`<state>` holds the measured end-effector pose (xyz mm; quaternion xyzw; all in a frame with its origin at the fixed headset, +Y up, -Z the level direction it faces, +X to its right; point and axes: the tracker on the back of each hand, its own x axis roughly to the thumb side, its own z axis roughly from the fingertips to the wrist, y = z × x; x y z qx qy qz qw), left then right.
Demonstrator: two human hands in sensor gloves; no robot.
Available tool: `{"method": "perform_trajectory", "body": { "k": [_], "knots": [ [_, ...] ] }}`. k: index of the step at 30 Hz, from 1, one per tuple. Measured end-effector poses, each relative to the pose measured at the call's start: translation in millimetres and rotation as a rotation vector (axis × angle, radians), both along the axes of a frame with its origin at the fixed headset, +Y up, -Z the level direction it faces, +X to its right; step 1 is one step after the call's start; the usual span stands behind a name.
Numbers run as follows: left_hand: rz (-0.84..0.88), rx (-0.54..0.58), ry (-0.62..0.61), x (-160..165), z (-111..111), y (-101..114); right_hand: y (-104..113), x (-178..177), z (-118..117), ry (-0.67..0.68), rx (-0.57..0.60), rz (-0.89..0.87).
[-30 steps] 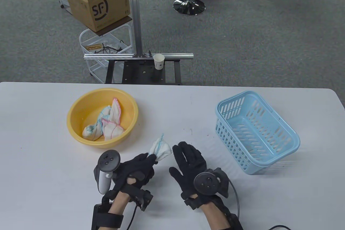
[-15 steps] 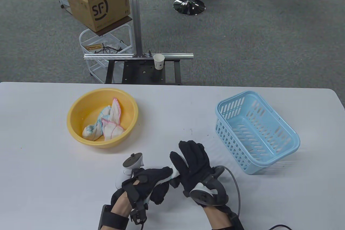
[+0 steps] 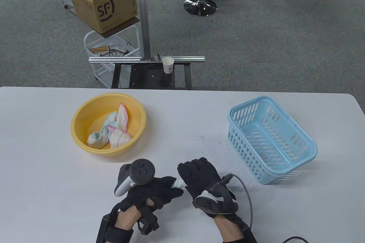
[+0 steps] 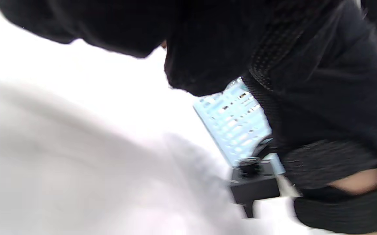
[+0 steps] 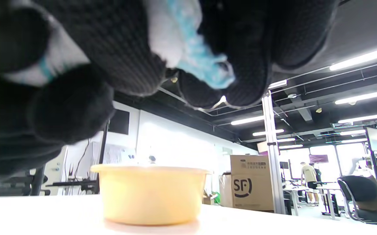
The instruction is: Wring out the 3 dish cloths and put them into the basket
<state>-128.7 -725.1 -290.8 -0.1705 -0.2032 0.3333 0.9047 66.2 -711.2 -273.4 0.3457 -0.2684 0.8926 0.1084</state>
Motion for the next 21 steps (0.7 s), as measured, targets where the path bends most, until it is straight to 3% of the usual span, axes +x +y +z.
{"method": "perform_trajectory", "body": {
  "k": [6, 10, 21],
  "knots": [
    [-0.29, 0.249, 0.081, 3.9, 4.0, 6.3, -2.3, -10.0, 0.3, -0.049, -0.057, 0.057],
    [-0.395, 0.383, 0.136, 6.4, 7.3, 9.7, -0.9, -14.6, 0.8, -0.08, -0.094, 0.034],
    [-0.517, 0.654, 0.2, 18.1, 15.1, 12.4, -10.3, -2.4, -7.2, -0.163, -0.519, -0.284]
  ]
}}
